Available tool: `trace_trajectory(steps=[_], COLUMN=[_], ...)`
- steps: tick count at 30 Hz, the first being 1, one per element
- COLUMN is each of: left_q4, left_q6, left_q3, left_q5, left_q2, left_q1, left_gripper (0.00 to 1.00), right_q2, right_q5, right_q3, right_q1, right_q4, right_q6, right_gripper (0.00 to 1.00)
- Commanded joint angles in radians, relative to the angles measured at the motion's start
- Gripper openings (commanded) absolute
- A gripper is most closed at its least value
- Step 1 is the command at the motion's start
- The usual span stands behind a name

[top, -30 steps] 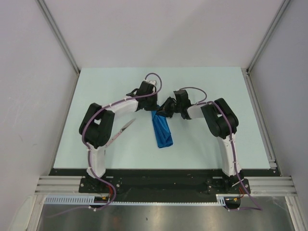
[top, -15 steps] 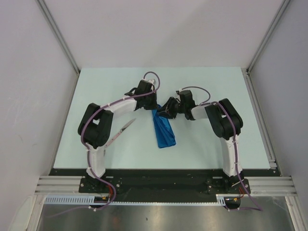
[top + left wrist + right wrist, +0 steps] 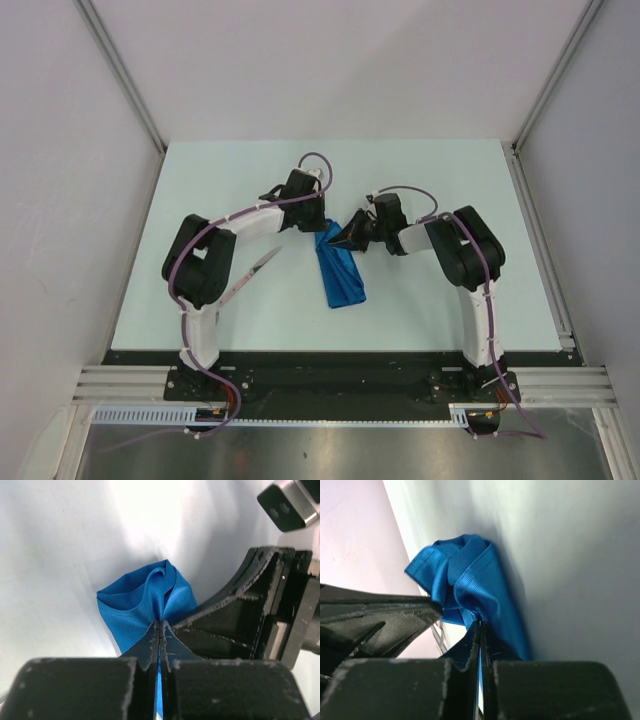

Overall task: Fold the napkin into a case and place the utensils inside
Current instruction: Stuff the top corner of the smaller-rectangle-folded napkin into the folded napkin.

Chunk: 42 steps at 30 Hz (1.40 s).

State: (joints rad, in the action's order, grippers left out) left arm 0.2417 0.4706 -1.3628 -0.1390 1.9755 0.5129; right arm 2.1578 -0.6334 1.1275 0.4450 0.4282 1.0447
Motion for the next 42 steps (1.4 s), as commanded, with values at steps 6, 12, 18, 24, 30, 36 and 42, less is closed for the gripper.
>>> trace_trajectory(steps=[6,12,18,24,30,36,42], left_q4=[-0.039,-0.036,-0.024,-0.004,0.004,0.007,-0.004], left_q6=[0.016,0.019,0.026,0.026,0.019,0.016,0.016], left_q3=[0.028,0.024,0.016,0.005,0.005,0.004,0.013], left_q5=[-0.03,-0.019,0.015,0.035,0.039,0.044,0.033], left_q2=[-0.017,-0.007,-0.013,-0.021,-0.018,-0.021,-0.029], left_q1=[0.01,0.01,0.007,0.004,0.003,-0.001,-0.002], left_gripper=[0.0,0.0,0.0,0.0,0.0,0.0,0.0], right_q2=[0.112,0.122,0.039,-0.035,-0.067,-0.095,-0.062], right_q5=[0.041,0.043,0.035,0.032,0.023,0.011,0.004], right_q3=[0.195,0.255,0.2,0.117,0.08,0.049,0.064], right_q1=[0.04,0.044,0.047,0.028,0.018,0.003,-0.011], right_q4=[0.012,-0.016,-0.063,-0.075,-0.086,-0.074,-0.062], right_q6=[0.044,0.038,-0.006,-0.037,-0.061,-0.072,-0.058], right_gripper=[0.0,0.08,0.22,0.27,0.31,0.34,0.0])
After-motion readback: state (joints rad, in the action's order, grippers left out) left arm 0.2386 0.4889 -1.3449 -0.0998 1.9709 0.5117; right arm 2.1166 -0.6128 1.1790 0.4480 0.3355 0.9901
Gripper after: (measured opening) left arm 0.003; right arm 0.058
